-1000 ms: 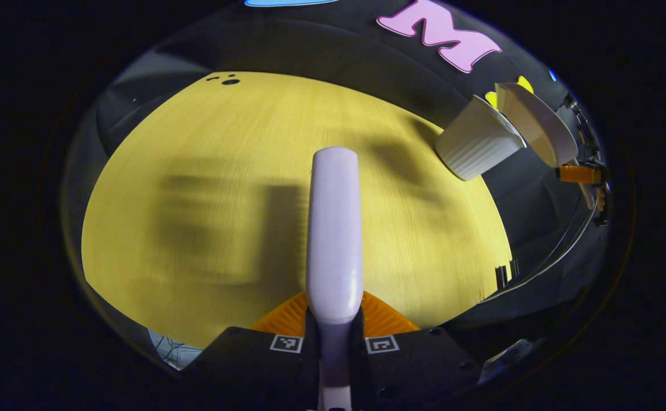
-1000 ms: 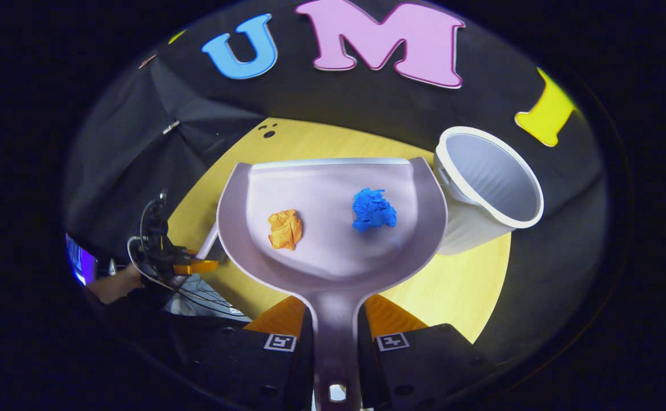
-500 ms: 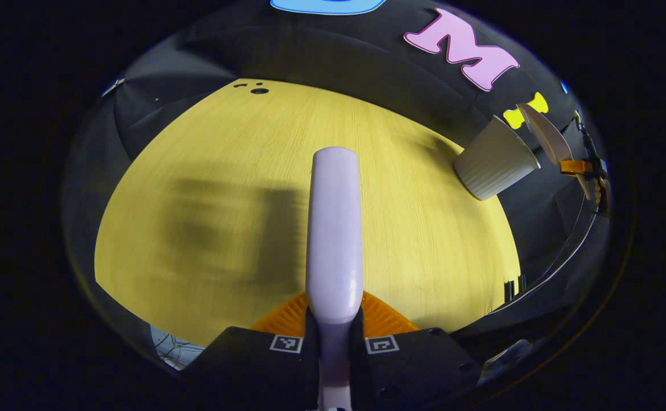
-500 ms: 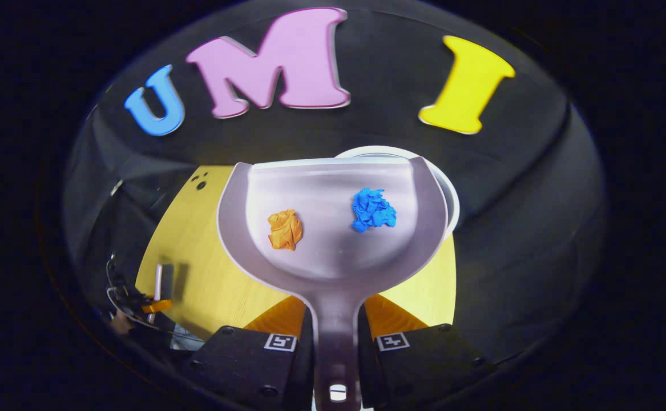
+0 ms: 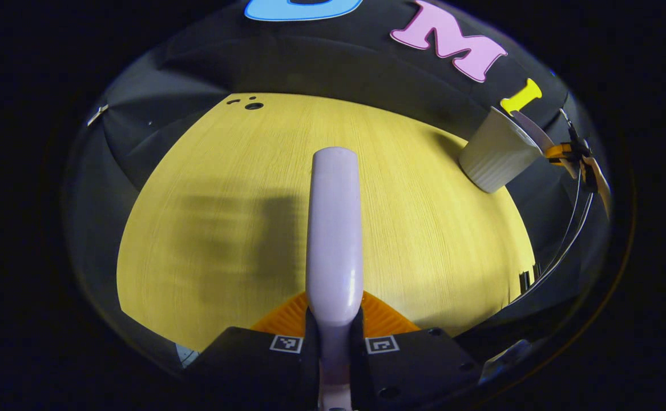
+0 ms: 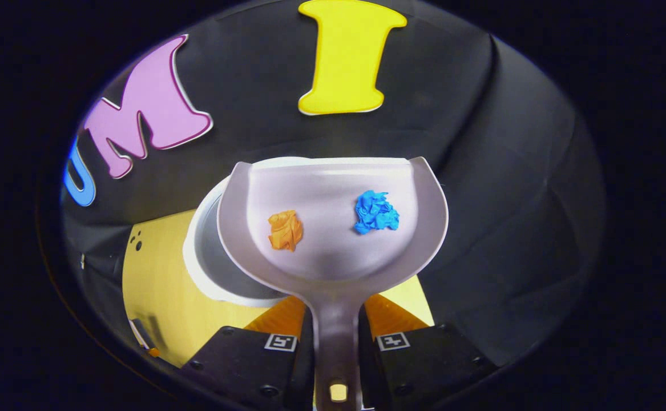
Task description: Pick up the small broom and dustpan from the desktop, sweep the trash into the dustpan with the broom, and then empty the trash into the garbage bin.
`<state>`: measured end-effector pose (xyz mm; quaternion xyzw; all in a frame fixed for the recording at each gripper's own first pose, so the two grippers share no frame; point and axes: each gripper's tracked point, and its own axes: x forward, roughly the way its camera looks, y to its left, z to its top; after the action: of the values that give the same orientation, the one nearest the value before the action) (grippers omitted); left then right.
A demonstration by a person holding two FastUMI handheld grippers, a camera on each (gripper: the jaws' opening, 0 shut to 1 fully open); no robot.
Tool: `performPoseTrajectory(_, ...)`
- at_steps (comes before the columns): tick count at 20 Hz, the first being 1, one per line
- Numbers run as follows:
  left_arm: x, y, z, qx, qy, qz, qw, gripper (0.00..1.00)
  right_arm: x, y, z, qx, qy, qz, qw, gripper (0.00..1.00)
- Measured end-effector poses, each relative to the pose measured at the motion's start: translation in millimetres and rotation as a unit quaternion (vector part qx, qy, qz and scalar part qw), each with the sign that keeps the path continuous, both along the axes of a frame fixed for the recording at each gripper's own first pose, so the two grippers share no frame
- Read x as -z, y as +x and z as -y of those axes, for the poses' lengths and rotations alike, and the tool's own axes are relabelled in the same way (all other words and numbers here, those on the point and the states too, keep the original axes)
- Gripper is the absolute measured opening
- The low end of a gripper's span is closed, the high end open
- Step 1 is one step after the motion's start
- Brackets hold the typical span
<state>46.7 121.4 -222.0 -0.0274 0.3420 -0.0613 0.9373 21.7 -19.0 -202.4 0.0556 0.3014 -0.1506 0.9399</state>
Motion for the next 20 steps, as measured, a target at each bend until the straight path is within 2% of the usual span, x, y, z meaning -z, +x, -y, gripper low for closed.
performPoseTrajectory(4,5.6,4.1,6.2,0.001,-0.019,-0.007,1.0,0.25,-3.4,-2.5,-18.2,0.011,-0.048,0.002,0.999,0.36)
performPoseTrajectory(9,7.7,3.2,2.3,0.002,-0.022,-0.013,1.0,0.25,-15.8,2.8,-38.7,0.014,-0.17,-0.013,0.985,0.36)
performPoseTrajectory(14,9.8,-2.1,-10.1,-0.004,-0.02,-0.023,1.0,0.25,-13.8,8.3,-40.5,0.011,-0.287,-0.029,0.957,0.36)
performPoseTrajectory(20,15.9,-11.5,-14.3,-0.009,-0.026,-0.03,0.999,0.25,-15.5,8.5,-39.0,-0.003,-0.413,-0.053,0.909,0.35)
